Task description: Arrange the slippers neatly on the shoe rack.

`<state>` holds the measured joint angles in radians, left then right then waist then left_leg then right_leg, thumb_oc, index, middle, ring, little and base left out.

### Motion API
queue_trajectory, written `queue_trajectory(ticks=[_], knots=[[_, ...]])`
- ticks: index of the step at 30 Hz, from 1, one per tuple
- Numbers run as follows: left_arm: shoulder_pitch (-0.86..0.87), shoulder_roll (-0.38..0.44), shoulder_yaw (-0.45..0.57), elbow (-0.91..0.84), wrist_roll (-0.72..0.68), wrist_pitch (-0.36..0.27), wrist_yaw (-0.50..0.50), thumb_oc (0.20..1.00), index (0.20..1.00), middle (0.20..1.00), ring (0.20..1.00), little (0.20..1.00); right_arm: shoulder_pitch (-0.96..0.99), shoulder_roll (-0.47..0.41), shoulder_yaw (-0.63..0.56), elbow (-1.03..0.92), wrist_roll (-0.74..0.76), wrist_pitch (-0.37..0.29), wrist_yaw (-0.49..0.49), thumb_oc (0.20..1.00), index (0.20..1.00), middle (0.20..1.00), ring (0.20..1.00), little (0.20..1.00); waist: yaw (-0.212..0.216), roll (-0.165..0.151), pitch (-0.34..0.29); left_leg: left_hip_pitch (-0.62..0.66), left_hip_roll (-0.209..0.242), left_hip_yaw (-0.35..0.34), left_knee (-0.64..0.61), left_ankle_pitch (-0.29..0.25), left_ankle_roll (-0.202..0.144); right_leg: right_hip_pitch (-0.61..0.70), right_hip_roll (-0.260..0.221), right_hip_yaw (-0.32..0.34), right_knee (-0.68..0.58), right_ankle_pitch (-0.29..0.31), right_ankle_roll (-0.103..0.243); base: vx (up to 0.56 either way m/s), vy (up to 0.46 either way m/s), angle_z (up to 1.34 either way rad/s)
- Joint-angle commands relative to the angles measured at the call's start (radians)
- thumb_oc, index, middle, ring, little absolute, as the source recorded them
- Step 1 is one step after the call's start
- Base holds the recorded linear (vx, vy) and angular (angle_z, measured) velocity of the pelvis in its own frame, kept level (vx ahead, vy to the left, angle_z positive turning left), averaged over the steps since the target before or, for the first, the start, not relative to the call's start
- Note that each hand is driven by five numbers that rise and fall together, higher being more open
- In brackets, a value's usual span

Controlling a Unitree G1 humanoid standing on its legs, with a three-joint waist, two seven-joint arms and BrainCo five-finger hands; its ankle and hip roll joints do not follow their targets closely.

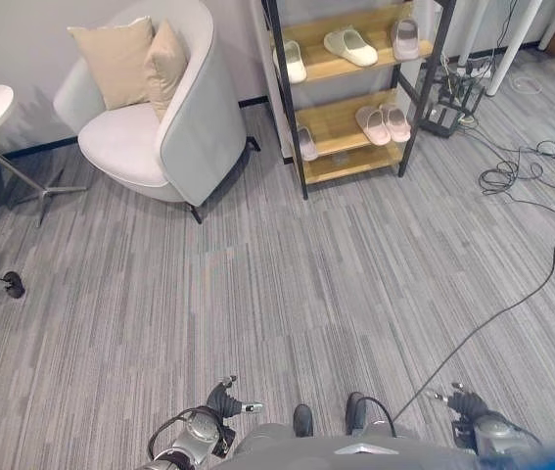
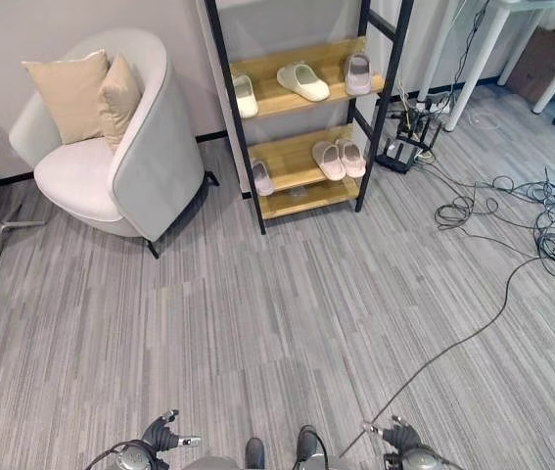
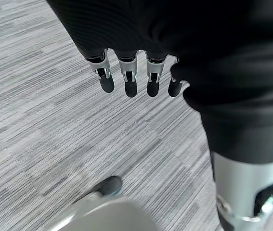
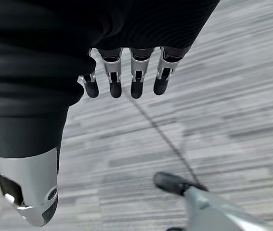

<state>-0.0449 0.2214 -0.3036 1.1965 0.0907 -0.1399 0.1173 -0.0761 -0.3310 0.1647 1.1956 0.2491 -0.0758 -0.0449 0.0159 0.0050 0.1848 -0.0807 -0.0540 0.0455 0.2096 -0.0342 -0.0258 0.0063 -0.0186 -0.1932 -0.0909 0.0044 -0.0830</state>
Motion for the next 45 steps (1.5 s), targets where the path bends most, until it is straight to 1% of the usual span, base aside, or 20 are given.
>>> queue_trajectory(ticks=[1,4,7,10,14,15,16,17,18,19,22,25,28,31,34,36,37,39,41,45], knots=[[-0.014,0.048,-0.032,-0.041,0.083,-0.017,0.074,1.000,1.000,1.000,1.000,1.000,0.028,-0.054,-0.009,0.005,-0.034,-0.032,-0.041,1.000,1.000,1.000,1.000,1.000,0.015,-0.015,0.003,-0.044,0.156,-0.057,0.026,0.075,-0.053,0.037,-0.035,-0.018,0.064,-0.078,0.126,0.06,-0.190,-0.15],[-0.007,0.049,-0.010,-0.046,0.045,-0.028,0.097,1.000,1.000,1.000,1.000,1.000,0.026,-0.059,0.017,-0.006,-0.072,-0.052,-0.077,1.000,1.000,1.000,1.000,1.000,0.080,-0.039,0.017,-0.179,0.022,-0.163,0.005,0.057,-0.034,0.077,-0.032,-0.010,0.035,-0.092,0.137,0.24,-0.042,0.22],[0.001,0.054,0.009,0.000,0.034,-0.025,0.102,1.000,1.000,1.000,1.000,1.000,0.011,-0.051,0.051,-0.009,-0.106,-0.051,-0.090,1.000,1.000,1.000,1.000,1.000,0.128,-0.046,0.017,-0.257,-0.032,-0.220,-0.094,0.119,-0.037,0.114,-0.014,0.014,0.018,-0.111,0.142,0.29,0.066,-0.04],[0.030,0.060,0.061,0.082,0.033,-0.005,0.107,1.000,1.000,1.000,1.000,1.000,-0.019,-0.037,0.068,-0.026,-0.142,-0.044,-0.102,1.000,1.000,1.000,1.000,1.000,0.156,-0.061,-0.005,-0.232,-0.029,-0.263,-0.147,0.137,-0.024,0.129,-0.003,0.052,0.041,-0.139,0.150,0.30,0.120,-0.85],[0.031,0.112,0.122,0.098,0.003,0.003,0.119,1.000,1.000,1.000,1.000,1.000,-0.055,0.028,0.084,-0.059,-0.110,-0.049,-0.094,1.000,1.000,1.000,1.000,1.000,0.176,-0.110,-0.038,-0.179,-0.038,-0.236,-0.103,0.074,0.028,0.106,-0.047,0.073,0.189,-0.139,0.195,0.34,0.218,-0.42],[0.020,0.126,0.127,0.087,-0.006,0.003,0.122,1.000,1.000,1.000,1.000,1.000,-0.063,0.038,0.090,-0.064,-0.105,-0.048,-0.091,1.000,1.000,1.000,1.000,1.000,0.179,-0.114,-0.038,-0.168,-0.038,-0.233,-0.093,0.058,0.037,0.075,-0.053,0.078,0.254,-0.126,0.213,0.22,0.219,-0.50],[-0.003,0.149,0.121,0.055,-0.009,0.002,0.135,1.000,1.000,1.000,1.000,1.000,-0.074,0.046,0.091,-0.078,-0.100,-0.044,-0.082,1.000,1.000,1.000,1.000,1.000,0.166,-0.110,-0.020,-0.149,-0.041,-0.227,-0.061,0.022,0.064,-0.024,-0.086,0.083,0.447,-0.011,0.270,0.14,0.154,-0.54],[-0.003,0.149,0.121,0.055,-0.009,0.002,0.135,1.000,1.000,1.000,1.000,1.000,-0.074,0.045,0.090,-0.078,-0.100,-0.044,-0.082,1.000,1.000,1.000,1.000,1.000,0.166,-0.110,-0.023,-0.152,-0.040,-0.227,-0.062,0.023,0.063,-0.027,-0.084,0.082,0.446,-0.009,0.269,0.21,0.271,-0.20],[-0.032,0.173,0.059,0.001,0.052,0.000,0.157,1.000,1.000,1.000,1.000,1.000,-0.074,0.037,0.100,-0.109,-0.123,-0.044,-0.089,1.000,1.000,1.000,1.000,1.000,0.125,-0.053,0.010,-0.102,-0.013,-0.233,-0.048,-0.010,0.087,-0.138,-0.142,0.050,0.633,0.079,0.276,0.29,0.172,-0.01],[-0.043,0.175,0.070,-0.018,0.051,-0.002,0.174,1.000,1.000,1.000,1.000,1.000,-0.065,0.045,0.104,-0.122,-0.145,-0.045,-0.102,1.000,1.000,1.000,1.000,1.000,0.109,-0.037,0.015,-0.065,-0.008,-0.234,-0.053,-0.037,0.087,-0.160,-0.189,0.007,0.566,0.038,0.247,0.37,0.126,0.22],[-0.044,0.176,0.101,-0.018,0.024,-0.009,0.188,1.000,1.000,1.000,1.000,1.000,-0.050,0.032,0.075,-0.123,-0.142,-0.043,-0.109,1.000,1.000,1.000,1.000,1.000,0.089,-0.032,0.023,-0.013,0.008,-0.238,-0.064,-0.085,0.066,-0.157,-0.228,-0.017,0.351,0.008,0.235,0.27,-0.128,-0.02],[-0.031,0.168,0.110,0.015,0.042,-0.009,0.195,1.000,1.000,1.000,1.000,1.000,-0.032,0.021,0.051,-0.098,-0.151,-0.034,-0.116,1.000,1.000,1.000,1.000,1.000,0.062,-0.032,0.022,0.052,0.035,-0.234,-0.088,-0.126,0.041,-0.201,-0.262,-0.010,0.164,0.096,0.271,0.32,-0.216,0.08],[0.009,0.146,0.110,0.059,0.067,-0.004,0.193,1.000,1.000,1.000,1.000,1.000,0.005,-0.002,0.029,-0.067,-0.172,-0.034,-0.128,1.000,1.000,1.000,1.000,1.000,0.046,-0.041,-0.004,0.135,0.080,-0.241,-0.146,-0.146,0.007,-0.182,-0.231,0.007,0.121,0.119,0.277,0.38,-0.291,0.24],[0.031,0.123,0.117,0.064,0.047,-0.009,0.188,1.000,1.000,1.000,1.000,1.000,0.021,-0.024,0.027,-0.054,-0.186,-0.042,-0.137,1.000,1.000,1.000,1.000,1.000,0.039,-0.031,-0.022,0.145,0.148,-0.267,-0.172,-0.116,-0.026,-0.172,-0.189,-0.017,0.139,0.085,0.254,0.22,-0.332,-0.13],[0.021,0.095,0.098,0.050,0.024,-0.013,0.190,1.000,1.000,1.000,1.000,1.000,0.007,-0.059,0.007,-0.039,-0.168,-0.055,-0.167,1.000,1.000,1.000,1.000,1.000,0.045,-0.022,-0.011,0.035,0.235,-0.255,-0.063,0.055,-0.080,-0.136,-0.139,-0.083,0.123,0.024,0.205,0.05,-0.332,0.48],[0.011,0.087,0.079,0.027,0.028,-0.015,0.187,1.000,1.000,1.000,1.000,1.000,0.001,-0.077,0.003,-0.038,-0.154,-0.058,-0.179,1.000,1.000,1.000,1.000,1.000,0.051,-0.036,0.004,-0.009,0.250,-0.195,0.001,0.079,-0.072,-0.108,-0.132,-0.121,0.100,0.009,0.187,0.00,-0.251,0.43],[0.009,0.079,0.061,0.013,0.044,-0.014,0.185,1.000,1.000,1.000,1.000,1.000,-0.008,-0.088,0.007,-0.043,-0.161,-0.059,-0.187,1.000,1.000,1.000,1.000,1.000,0.062,-0.047,0.017,-0.037,0.234,-0.139,0.039,0.037,-0.060,-0.085,-0.124,-0.132,0.094,-0.005,0.180,0.07,-0.303,-0.03],[0.016,0.068,0.052,0.018,0.063,-0.008,0.181,1.000,1.000,1.000,1.000,1.000,-0.009,-0.088,0.013,-0.053,-0.164,-0.069,-0.194,1.000,1.000,1.000,1.000,1.000,0.072,-0.058,0.013,-0.059,0.098,-0.126,-0.016,-0.070,-0.015,-0.068,-0.120,-0.136,0.096,-0.019,0.182,0.12,-0.192,-0.04],[0.022,0.062,0.065,0.036,0.058,-0.005,0.178,1.000,1.000,1.000,1.000,1.000,-0.010,-0.081,0.017,-0.056,-0.175,-0.066,-0.198,1.000,1.000,1.000,1.000,1.000,0.081,-0.058,0.002,-0.072,0.029,-0.082,-0.045,-0.067,0.007,-0.066,-0.109,-0.148,0.102,-0.023,0.182,0.07,-0.047,0.22],[0.037,0.055,0.088,0.064,0.041,0.001,0.185,1.000,1.000,1.000,1.000,1.000,-0.013,-0.040,0.068,-0.063,-0.231,-0.060,-0.211,1.000,1.000,1.000,1.000,1.000,0.106,-0.058,-0.022,-0.039,-0.010,-0.112,-0.088,-0.056,0.020,-0.041,-0.075,-0.137,0.106,-0.035,0.181,0.11,-0.026,-0.08]])
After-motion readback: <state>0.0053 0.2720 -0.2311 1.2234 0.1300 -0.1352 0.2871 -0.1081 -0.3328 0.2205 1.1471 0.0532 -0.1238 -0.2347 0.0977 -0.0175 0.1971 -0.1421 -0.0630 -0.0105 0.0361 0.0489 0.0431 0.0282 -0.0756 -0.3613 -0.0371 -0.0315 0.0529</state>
